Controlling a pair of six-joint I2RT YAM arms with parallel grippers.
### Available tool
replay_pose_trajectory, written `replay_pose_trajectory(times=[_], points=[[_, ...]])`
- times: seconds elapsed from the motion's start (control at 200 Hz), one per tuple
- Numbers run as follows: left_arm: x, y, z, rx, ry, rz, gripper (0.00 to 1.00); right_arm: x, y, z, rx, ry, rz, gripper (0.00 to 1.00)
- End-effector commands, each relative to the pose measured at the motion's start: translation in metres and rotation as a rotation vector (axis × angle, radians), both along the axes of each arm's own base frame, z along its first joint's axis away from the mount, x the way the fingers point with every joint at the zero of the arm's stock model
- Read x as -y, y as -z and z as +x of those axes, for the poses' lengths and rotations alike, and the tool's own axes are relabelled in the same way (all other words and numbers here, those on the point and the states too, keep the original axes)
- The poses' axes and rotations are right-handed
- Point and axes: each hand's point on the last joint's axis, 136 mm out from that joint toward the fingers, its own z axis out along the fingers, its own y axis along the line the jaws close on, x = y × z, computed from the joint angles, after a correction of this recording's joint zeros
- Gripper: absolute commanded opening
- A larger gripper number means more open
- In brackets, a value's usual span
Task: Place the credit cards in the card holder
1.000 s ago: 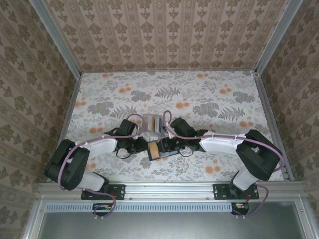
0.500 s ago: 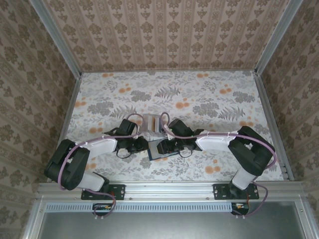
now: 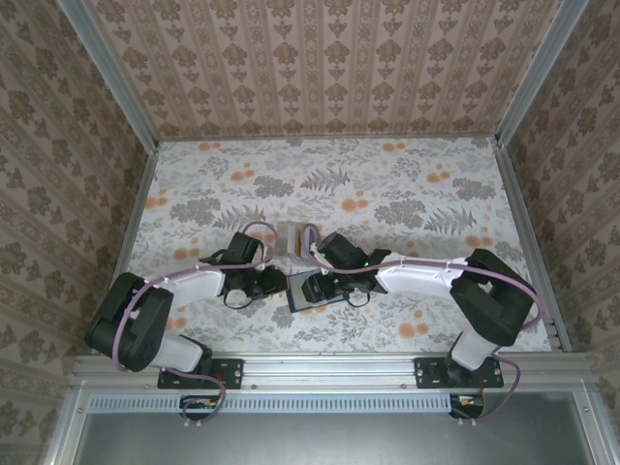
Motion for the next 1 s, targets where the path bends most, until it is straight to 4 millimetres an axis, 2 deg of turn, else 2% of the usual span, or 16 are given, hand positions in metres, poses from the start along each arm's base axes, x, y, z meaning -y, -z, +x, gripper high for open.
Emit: replay_pose_trajectory(times=[0.0,0.12,0.15,0.26,0.32,0.415,0.445,0.455,0.47,0.525,0.685,0.79,0.88,0.915,0.995], points=[[-0.010,-0.014,0.000,0.027,-0.030,-0.008,0.29,0.011,-0.045,0.031,0.143,0.065,-0.009,0.50],[-0.024,-0.035,0.002,0.097,-0.072,0.017,0.41,0.016,-0.072,0.057,0.213,0.171,-0.071,0.48],[-0.034,-0.043,0.008,0.119,-0.108,0.023,0.43,0.017,-0.075,0.063,0.217,0.198,-0.084,0.50],[-0.050,-0.064,0.015,0.176,-0.161,0.033,0.51,0.012,-0.081,0.083,0.234,0.280,-0.113,0.58],[-0.054,-0.074,0.020,0.207,-0.176,0.025,0.57,0.016,-0.081,0.093,0.256,0.340,-0.152,0.66],[-0.053,-0.095,0.034,0.275,-0.159,0.030,0.60,0.032,-0.083,0.107,0.314,0.415,-0.233,0.78],[-0.054,-0.101,0.039,0.294,-0.153,0.043,0.61,0.035,-0.082,0.110,0.330,0.416,-0.265,0.89],[-0.055,-0.102,0.040,0.298,-0.151,0.050,0.61,0.036,-0.082,0.111,0.337,0.417,-0.275,0.96],[-0.056,-0.104,0.042,0.304,-0.151,0.061,0.61,0.037,-0.083,0.113,0.346,0.419,-0.290,0.99],[-0.062,-0.109,0.050,0.327,-0.163,0.101,0.62,0.036,-0.082,0.118,0.364,0.413,-0.339,1.00],[-0.085,-0.117,0.071,0.314,-0.268,0.119,0.69,0.011,-0.073,0.129,0.324,0.394,-0.343,1.00],[-0.103,-0.112,0.081,0.278,-0.342,0.139,0.74,-0.007,-0.071,0.134,0.387,0.366,-0.328,1.00],[-0.111,-0.109,0.089,0.241,-0.386,0.121,0.80,-0.013,-0.066,0.136,0.412,0.355,-0.374,1.00],[-0.114,-0.109,0.091,0.239,-0.387,0.123,0.90,-0.015,-0.062,0.137,0.408,0.349,-0.391,1.00],[-0.121,-0.106,0.093,0.259,-0.386,0.168,0.97,-0.019,-0.050,0.140,0.412,0.339,-0.428,1.00]])
